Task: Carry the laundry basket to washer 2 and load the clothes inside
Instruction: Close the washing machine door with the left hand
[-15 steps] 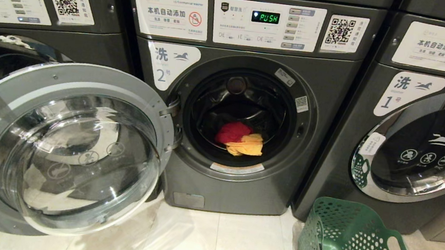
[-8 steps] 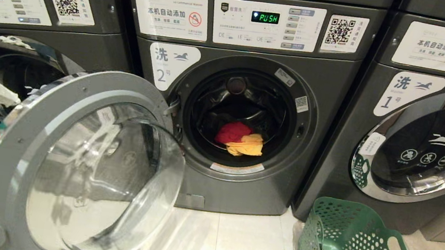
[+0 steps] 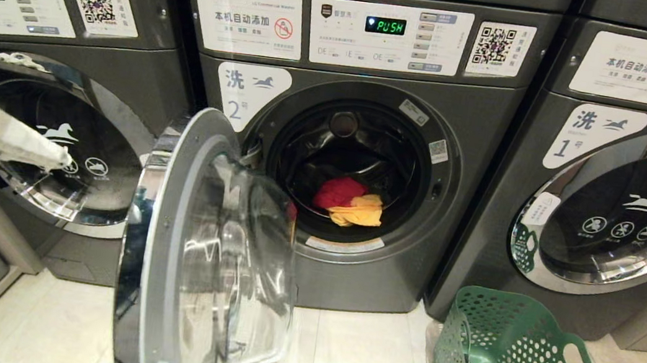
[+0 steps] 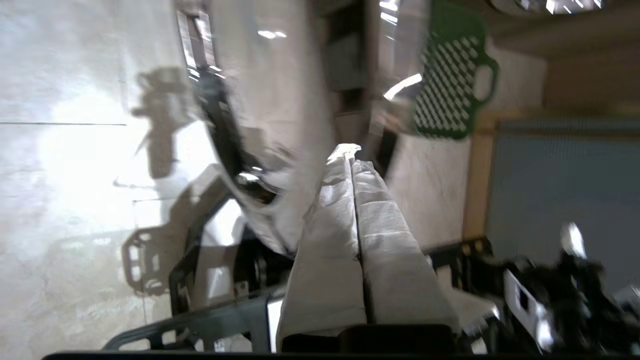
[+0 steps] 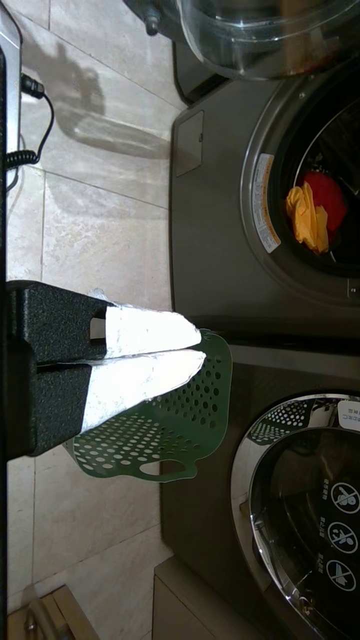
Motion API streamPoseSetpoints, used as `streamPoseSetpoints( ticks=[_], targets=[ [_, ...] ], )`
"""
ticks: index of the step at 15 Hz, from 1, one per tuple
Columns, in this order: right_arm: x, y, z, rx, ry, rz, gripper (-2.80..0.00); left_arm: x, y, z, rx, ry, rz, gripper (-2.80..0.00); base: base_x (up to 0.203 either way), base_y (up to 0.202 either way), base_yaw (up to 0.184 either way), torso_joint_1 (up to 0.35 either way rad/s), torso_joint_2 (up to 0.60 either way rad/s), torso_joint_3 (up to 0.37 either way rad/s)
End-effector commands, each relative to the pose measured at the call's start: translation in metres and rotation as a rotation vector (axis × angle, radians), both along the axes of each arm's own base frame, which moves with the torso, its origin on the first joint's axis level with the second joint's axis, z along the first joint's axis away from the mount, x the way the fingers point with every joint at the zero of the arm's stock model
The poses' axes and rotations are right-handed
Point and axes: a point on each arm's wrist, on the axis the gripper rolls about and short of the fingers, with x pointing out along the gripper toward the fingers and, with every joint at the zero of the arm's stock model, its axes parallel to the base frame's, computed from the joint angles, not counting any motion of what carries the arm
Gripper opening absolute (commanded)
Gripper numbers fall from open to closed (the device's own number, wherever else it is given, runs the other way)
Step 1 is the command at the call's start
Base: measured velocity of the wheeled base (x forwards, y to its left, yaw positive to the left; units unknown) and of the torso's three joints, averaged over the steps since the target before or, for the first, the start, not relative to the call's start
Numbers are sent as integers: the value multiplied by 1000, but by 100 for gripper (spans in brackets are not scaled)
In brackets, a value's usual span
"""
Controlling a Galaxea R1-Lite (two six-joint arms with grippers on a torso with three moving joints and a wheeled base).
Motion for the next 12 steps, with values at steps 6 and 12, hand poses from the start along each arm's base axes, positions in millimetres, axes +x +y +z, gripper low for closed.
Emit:
streamPoseSetpoints(
  ticks=[6, 12],
  targets=[
    [-4, 0, 13, -39, -41, 21, -280, 43, -49, -54, 23, -66, -16, -280, 0, 0, 0, 0, 0, 0],
    [-7, 4, 84, -45, 159, 161, -280, 73, -145, -66, -108, -192, -178, -280, 0, 0, 0, 0, 0, 0]
  ],
)
